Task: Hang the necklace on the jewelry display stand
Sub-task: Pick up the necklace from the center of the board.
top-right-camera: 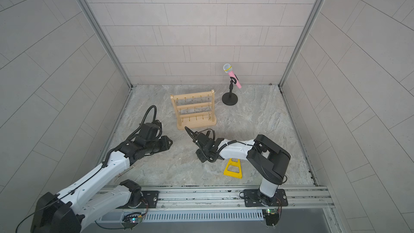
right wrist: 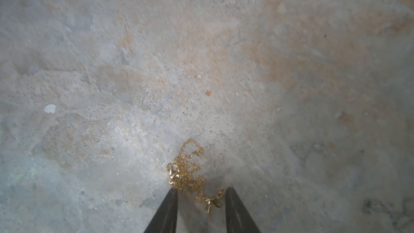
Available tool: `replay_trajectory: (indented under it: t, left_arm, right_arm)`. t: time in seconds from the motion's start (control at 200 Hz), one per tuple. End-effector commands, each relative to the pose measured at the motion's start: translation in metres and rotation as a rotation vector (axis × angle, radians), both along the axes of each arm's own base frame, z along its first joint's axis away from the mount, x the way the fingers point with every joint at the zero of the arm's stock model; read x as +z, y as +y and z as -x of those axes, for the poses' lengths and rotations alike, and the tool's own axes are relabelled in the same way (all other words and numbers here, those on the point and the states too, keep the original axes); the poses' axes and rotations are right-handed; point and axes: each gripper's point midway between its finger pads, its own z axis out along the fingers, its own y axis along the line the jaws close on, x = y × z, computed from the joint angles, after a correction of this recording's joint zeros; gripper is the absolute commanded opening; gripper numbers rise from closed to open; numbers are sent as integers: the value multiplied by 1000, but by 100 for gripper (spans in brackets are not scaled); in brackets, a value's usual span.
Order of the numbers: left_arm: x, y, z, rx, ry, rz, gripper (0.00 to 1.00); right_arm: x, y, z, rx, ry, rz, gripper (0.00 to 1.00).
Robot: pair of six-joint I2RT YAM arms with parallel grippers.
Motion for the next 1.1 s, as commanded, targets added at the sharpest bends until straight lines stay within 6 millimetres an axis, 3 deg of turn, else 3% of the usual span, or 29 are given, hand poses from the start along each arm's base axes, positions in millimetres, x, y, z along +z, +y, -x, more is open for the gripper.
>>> replay_trajectory:
  t: [0.0,0.17,0.295,0.74,1.096]
  left_arm:
    - [-3,7,2,11,0,-17,30]
    - [0,10,2,21,-13,-17,30]
    - [-1,9,1,23,-11,-13,30]
    - [-1,10,0,27,-9,-12,30]
    - [-2,11,-1,31,-8,-13,30]
  right_arm:
    - [-8,-17,4,1,2,95,40]
    - [24,-10,-6,38,-74,72,42]
    - [33,-3,-6,93,-82,76,42]
    - [7,11,7,217,9,96,34]
    - [-7,7,8,233,29,141,29]
